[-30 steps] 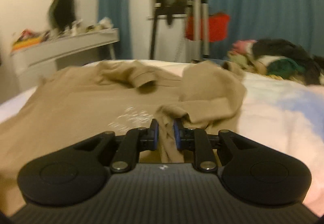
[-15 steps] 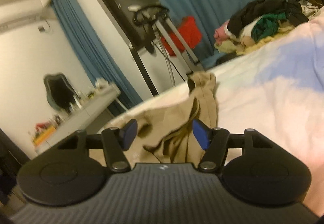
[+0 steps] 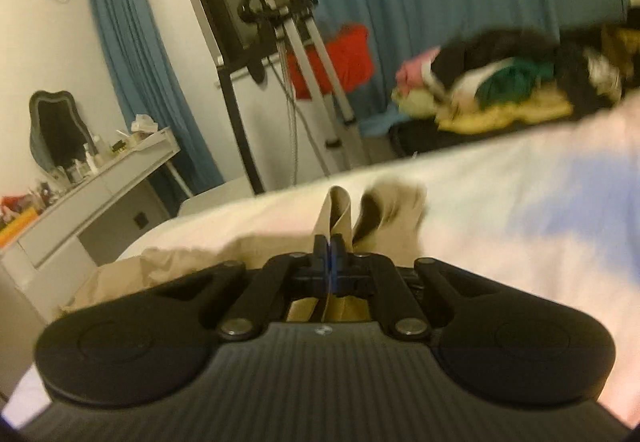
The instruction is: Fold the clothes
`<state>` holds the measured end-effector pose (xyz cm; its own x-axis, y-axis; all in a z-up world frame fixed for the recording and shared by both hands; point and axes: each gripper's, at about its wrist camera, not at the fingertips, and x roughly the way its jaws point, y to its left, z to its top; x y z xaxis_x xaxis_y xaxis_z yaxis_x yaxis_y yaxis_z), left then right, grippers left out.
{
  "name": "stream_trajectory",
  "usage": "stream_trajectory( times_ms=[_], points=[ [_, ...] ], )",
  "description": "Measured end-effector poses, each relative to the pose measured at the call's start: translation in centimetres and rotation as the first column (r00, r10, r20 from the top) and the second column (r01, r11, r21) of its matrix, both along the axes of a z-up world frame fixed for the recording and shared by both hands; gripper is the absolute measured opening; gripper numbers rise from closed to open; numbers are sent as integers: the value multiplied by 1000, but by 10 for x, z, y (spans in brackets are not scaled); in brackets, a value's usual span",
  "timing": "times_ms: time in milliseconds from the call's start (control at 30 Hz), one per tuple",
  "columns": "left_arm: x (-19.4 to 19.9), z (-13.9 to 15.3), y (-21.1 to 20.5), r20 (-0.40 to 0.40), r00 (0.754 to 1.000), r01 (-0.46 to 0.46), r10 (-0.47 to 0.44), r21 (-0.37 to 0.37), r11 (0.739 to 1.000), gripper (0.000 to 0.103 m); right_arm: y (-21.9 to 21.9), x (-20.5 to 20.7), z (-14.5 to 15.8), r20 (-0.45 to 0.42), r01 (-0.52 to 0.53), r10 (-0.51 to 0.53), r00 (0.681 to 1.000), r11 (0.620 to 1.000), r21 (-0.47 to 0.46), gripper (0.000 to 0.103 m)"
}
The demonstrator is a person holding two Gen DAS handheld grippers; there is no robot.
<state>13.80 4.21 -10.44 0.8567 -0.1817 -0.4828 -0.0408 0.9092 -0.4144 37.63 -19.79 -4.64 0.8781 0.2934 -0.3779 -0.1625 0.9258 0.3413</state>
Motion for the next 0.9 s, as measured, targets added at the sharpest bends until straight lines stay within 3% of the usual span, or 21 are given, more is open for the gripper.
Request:
stream_trajectory(
  times_ms=[67,167,300,433,467,500,533,567,733,900],
  points=[
    [1,0,-3,0,1000,6,-6,6,1000,98,-11,-2,18,29,30,-28,999,998,-58,4],
    [3,-1,-7,0,1000,15,-15,15,1000,98,-47,12,28,19,161,-159,987,978,-133,4],
    [5,-1,-13,-1,1000,27,-27,28,999,98,-102,32,16,6,350,-360,933,902,-251,5],
    [8,-2,-19,-2,999,39,-39,40,998,98,-140,29,1,-82,381,-405,911,901,-207,10],
    [8,-3,-21,-1,999,45,-45,47,998,98,-145,21,-1,-110,366,-389,915,913,-182,18],
    [9,-3,-24,1,999,54,-54,59,997,98,-144,8,-1,-123,346,-366,922,925,-159,29],
    [9,-3,-27,3,998,63,-63,71,996,98,-143,-5,-1,-135,326,-343,930,936,-136,57],
    [8,-3,-29,4,997,72,-72,79,994,98,-141,-19,0,-145,305,-320,936,945,-115,78],
    [0,-2,-33,9,993,112,-114,106,988,98,-117,-136,17,-123,187,-195,973,980,-69,81],
    [-13,6,-37,8,988,152,-155,130,980,97,-105,-250,32,-72,168,-165,984,985,41,81]
  ],
)
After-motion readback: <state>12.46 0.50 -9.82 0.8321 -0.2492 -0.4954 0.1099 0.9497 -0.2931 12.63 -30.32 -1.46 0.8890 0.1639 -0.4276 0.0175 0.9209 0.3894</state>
